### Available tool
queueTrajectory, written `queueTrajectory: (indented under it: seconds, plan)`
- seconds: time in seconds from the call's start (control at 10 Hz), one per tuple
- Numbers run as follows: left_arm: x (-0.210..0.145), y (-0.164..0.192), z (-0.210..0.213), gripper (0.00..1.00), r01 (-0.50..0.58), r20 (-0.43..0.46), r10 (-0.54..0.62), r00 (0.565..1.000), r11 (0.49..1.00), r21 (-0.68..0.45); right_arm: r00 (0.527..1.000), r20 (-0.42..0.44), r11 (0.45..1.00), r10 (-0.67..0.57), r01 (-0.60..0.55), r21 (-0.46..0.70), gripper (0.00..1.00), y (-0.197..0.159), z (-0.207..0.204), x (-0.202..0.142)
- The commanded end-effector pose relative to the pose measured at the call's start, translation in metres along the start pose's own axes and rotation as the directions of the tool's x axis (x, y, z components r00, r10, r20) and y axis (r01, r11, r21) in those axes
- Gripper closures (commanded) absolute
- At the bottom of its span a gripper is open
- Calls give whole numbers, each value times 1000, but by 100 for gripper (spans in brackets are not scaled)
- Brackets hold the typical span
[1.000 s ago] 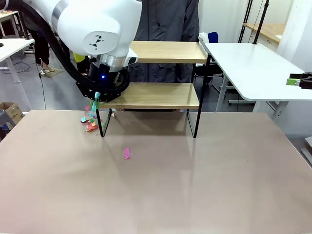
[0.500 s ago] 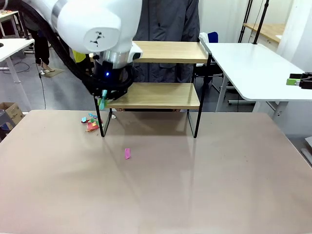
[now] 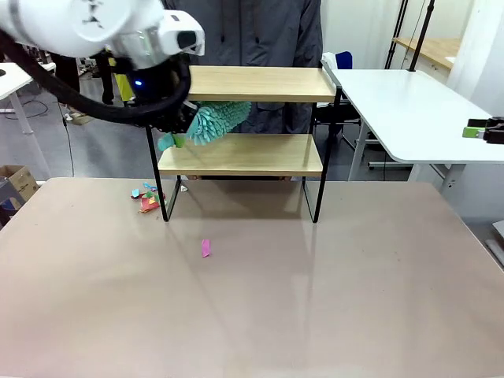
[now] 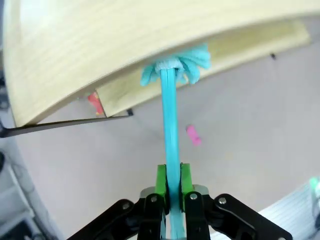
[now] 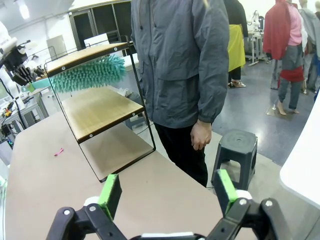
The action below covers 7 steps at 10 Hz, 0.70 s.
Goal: Clean the shelf.
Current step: Clean the specific section of the Shelf indicated by the human with the Duster.
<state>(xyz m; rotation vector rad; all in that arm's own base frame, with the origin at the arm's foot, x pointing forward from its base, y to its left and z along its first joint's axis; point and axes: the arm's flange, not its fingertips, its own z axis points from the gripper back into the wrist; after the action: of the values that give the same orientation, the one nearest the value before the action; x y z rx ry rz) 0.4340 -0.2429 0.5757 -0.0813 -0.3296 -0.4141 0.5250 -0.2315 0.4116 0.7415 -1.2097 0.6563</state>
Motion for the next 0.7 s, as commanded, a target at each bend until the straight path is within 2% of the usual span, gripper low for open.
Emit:
queueTrajectory:
  seconds: [0.0, 0.1, 0.3, 0.5, 0.6]
  plan:
    - [-32, 29, 20, 87, 195, -3, -197, 980, 974, -118, 1000, -9, 1000, 5, -5, 1, 0, 2, -1, 2]
    - [-39, 39, 38, 87, 317, -3, -325, 946, 924, -212, 1000, -9, 1000, 5, -5, 1, 0, 2, -1, 2]
    - [-51, 55, 61, 87, 455, -82, -504, 860, 829, -327, 1000, -9, 1000, 5, -5, 1, 0, 2, -1, 2]
    - [-64, 69, 83, 87, 568, -178, -658, 732, 734, -372, 1000, -9, 1000, 5, -5, 1, 0, 2, -1, 2]
    - [-67, 78, 95, 87, 589, -211, -701, 681, 696, -411, 1000, -9, 1000, 5, -5, 1, 0, 2, -1, 2]
